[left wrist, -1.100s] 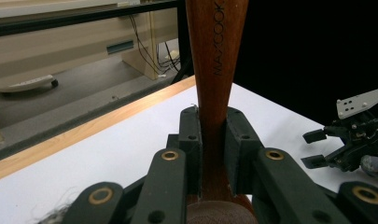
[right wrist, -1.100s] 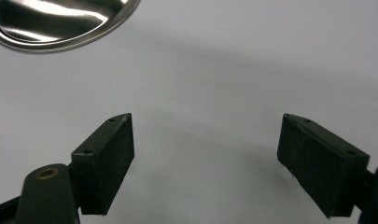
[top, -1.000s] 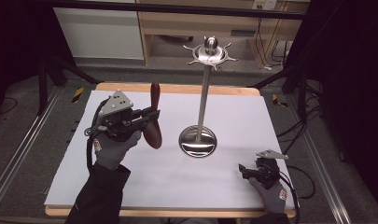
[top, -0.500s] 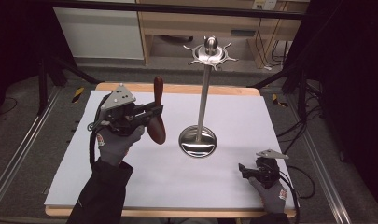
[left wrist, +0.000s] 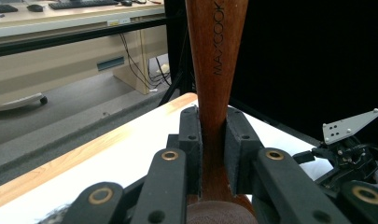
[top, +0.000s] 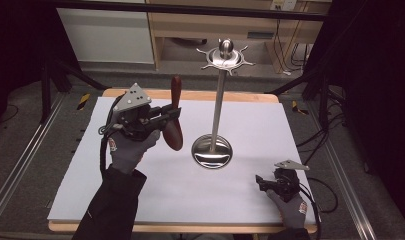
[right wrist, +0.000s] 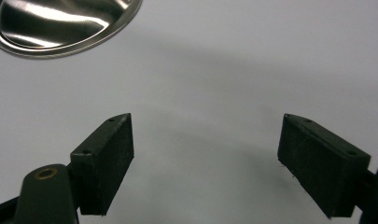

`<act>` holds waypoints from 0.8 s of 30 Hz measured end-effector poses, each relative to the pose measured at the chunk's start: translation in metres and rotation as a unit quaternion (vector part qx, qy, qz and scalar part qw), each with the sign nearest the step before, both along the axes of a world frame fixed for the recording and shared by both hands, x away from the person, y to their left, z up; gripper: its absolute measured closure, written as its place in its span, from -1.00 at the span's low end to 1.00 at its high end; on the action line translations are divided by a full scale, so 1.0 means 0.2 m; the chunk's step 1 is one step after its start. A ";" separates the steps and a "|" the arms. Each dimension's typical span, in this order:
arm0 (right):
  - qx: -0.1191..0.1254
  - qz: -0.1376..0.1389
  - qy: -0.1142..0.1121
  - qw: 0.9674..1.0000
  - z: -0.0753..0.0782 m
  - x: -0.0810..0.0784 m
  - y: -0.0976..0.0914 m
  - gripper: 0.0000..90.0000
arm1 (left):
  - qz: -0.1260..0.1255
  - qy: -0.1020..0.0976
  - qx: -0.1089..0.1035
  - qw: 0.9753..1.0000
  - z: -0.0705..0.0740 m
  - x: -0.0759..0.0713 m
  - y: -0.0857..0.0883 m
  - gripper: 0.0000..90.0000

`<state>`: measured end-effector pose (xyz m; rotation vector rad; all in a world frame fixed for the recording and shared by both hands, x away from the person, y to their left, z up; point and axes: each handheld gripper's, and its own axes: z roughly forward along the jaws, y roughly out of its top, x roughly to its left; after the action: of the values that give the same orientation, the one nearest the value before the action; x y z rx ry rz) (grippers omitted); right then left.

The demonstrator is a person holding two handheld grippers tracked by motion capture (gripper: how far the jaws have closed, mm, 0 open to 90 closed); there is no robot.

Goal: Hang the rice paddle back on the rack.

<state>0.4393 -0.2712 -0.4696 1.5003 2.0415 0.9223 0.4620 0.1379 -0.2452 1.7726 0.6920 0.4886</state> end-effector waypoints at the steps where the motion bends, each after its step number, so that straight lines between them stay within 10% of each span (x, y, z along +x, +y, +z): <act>1: -0.001 0.000 0.000 1.000 0.00 0.00 0.00 -0.58 | -0.001 -0.001 0.001 1.000 0.00 0.00 0.00 0.73; 24: 0.005 -0.004 0.002 1.000 0.00 0.00 0.00 -0.59 | -0.011 -0.010 0.001 1.000 0.09 0.09 -0.11 0.73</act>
<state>0.4395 -0.2714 -0.4693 1.5168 2.0350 0.9271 0.4792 0.1155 -0.2268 1.7721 0.6586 0.4920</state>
